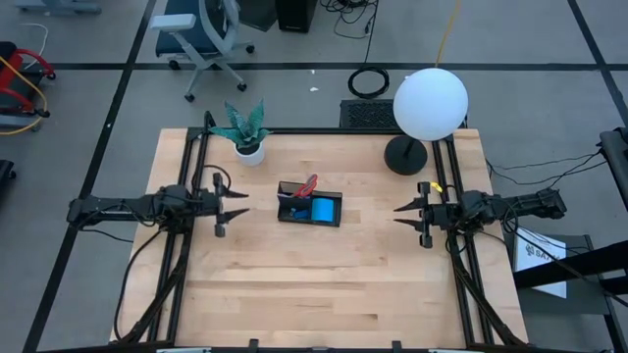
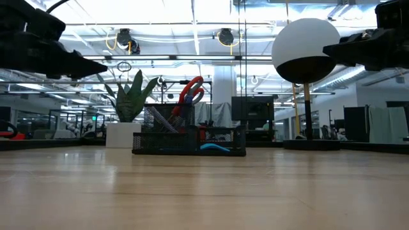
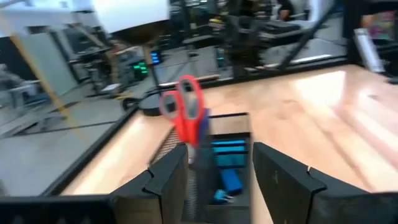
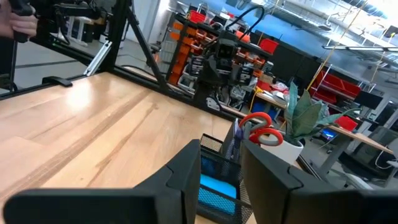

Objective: Pick and place office supplies into organizer
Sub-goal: Return to Home Position

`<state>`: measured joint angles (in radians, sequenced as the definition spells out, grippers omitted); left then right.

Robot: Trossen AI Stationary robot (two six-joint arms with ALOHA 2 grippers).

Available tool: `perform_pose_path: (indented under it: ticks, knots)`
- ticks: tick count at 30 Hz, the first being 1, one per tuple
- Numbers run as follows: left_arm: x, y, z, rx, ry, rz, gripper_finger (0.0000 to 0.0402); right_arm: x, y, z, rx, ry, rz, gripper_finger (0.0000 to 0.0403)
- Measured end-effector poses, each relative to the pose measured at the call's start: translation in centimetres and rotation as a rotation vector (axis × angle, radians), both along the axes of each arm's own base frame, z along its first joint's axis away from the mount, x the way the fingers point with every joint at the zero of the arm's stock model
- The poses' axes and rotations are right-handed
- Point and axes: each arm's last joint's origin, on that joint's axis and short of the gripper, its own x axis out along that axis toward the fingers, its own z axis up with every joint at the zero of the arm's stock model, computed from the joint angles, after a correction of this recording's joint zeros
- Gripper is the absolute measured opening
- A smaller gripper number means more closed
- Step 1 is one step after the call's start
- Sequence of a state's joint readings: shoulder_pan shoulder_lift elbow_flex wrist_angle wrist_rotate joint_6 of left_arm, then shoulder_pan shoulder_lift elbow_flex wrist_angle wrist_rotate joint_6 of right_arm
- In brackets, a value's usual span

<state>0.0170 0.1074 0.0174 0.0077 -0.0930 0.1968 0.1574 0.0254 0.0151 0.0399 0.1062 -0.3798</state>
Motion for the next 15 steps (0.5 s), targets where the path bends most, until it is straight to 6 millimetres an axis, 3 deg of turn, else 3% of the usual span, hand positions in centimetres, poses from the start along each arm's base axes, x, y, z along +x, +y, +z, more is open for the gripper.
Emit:
perform_pose_path:
  ticks: [7,15]
  knots:
    - [0.08,-0.24,-0.24,-0.027,0.025,-0.080,0.0189,0.00,0.00,0.00,0.000,0.000,0.001,0.0105]
    - [0.42,-0.17,-0.62,-0.033,0.063,-0.058,0.0189,0.00,0.01,0.00,0.000,0.000,0.003,0.0105]
